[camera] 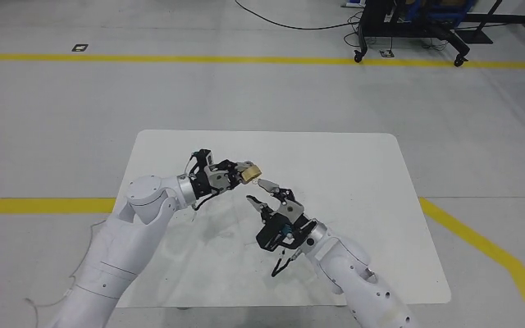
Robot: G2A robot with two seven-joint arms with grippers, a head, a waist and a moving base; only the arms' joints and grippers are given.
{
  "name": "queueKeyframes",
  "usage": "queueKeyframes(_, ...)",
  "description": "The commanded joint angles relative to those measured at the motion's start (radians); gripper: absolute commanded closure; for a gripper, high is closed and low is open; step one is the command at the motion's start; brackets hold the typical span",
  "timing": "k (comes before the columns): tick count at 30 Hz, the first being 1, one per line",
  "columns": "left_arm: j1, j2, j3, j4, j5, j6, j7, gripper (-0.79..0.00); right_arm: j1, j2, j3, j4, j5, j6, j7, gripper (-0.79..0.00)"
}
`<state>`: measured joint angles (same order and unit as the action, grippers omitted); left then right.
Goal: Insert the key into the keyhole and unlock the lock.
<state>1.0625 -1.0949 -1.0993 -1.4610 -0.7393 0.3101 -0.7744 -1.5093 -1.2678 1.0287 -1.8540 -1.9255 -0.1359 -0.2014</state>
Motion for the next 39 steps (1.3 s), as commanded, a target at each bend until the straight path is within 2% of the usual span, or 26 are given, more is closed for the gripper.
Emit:
queueKeyframes(1, -0.002, -0.001, 0.002, 0.002, 0.008, 0.004, -0.001, 0.000, 0.004, -0.001, -0.004, 0.002, 0.000, 0.004, 0.009, -0.332)
queueKeyframes(9, -0.007, -0.002, 0.010, 0.003, 0.036, 0.012, -0.011, 0.000, 0.013, -0.004, -0.020, -0.016, -0.040, 0.010, 0.085, -0.308)
queueKeyframes(14, -0.007, -0.003, 0.010, 0.004, 0.041, 0.016, -0.014, 0.000, 0.013, -0.007, -0.035, -0.024, -0.080, 0.039, 0.133, -0.191)
queueKeyframes(17, -0.006, -0.003, 0.008, 0.003, 0.042, 0.017, -0.016, 0.000, 0.014, -0.008, -0.044, -0.026, -0.100, 0.045, 0.158, -0.175)
queueKeyframes(19, -0.005, -0.004, 0.008, 0.002, 0.047, 0.018, -0.017, 0.000, 0.015, -0.009, -0.049, -0.027, -0.111, 0.044, 0.171, -0.114)
queueKeyframes(20, -0.005, -0.004, 0.009, 0.001, 0.049, 0.018, -0.018, 0.000, 0.015, -0.010, -0.051, -0.027, -0.113, 0.043, 0.177, -0.022)
queueKeyframes(21, -0.004, -0.004, 0.009, 0.000, 0.050, 0.018, -0.019, 0.000, 0.015, -0.010, -0.052, -0.028, -0.113, 0.044, 0.182, 0.000)
queueKeyframes(30, -0.002, -0.004, 0.006, -0.005, 0.064, 0.015, -0.026, 0.000, 0.021, -0.014, -0.047, -0.028, -0.038, 0.006, 0.188, 0.000)
queueKeyframes(34, 0.000, -0.004, 0.004, -0.007, 0.072, 0.008, -0.029, 0.000, 0.018, -0.012, -0.016, -0.022, 0.063, -0.033, 0.143, 0.000)
queueKeyframes(39, 0.003, -0.004, 0.002, -0.014, 0.084, -0.016, -0.036, 0.000, 0.013, -0.005, 0.041, 0.001, 0.239, -0.137, 0.062, 0.000)
